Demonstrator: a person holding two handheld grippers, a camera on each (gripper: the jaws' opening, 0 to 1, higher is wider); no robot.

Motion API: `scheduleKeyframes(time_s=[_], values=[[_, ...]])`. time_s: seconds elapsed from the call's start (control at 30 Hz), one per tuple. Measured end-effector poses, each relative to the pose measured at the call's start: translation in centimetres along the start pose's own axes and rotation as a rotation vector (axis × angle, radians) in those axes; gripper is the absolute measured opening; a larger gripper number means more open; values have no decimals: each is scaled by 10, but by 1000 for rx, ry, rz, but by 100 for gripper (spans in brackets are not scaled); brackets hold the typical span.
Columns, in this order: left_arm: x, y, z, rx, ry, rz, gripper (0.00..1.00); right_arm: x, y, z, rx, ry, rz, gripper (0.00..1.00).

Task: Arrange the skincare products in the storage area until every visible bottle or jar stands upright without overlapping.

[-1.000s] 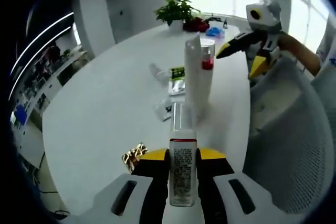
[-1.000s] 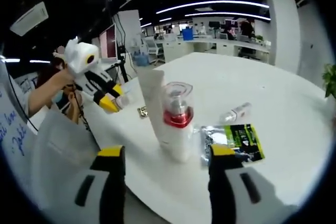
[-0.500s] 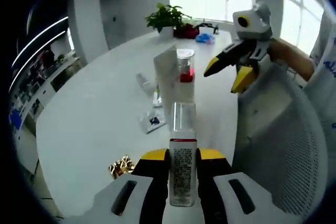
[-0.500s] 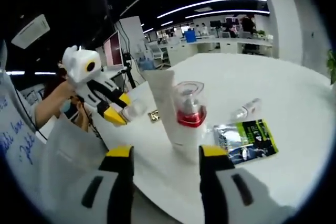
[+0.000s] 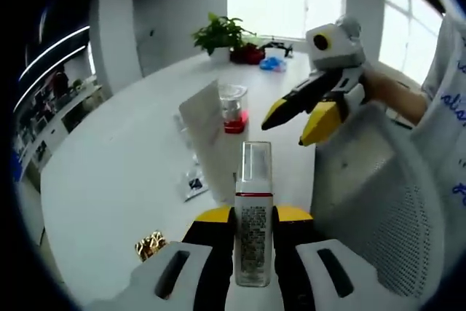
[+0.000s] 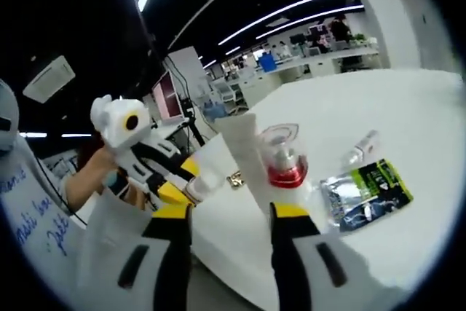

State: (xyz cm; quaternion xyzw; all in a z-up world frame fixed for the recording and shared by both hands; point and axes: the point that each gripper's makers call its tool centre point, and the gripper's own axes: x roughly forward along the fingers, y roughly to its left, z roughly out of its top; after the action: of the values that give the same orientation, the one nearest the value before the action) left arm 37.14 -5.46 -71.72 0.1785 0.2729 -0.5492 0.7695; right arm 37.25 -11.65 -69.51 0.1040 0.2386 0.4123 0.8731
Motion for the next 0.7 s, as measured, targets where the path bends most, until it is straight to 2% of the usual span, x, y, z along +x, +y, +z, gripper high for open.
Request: scheduleKeyframes(time_s=[0.47,0.7], values=[[3,-17,15,-52,-83,-82,16,9,17,11,102,-97,93,38],[6,-24,20,-69,-107,-110,16,13,22,13,101,-111,112,35]])
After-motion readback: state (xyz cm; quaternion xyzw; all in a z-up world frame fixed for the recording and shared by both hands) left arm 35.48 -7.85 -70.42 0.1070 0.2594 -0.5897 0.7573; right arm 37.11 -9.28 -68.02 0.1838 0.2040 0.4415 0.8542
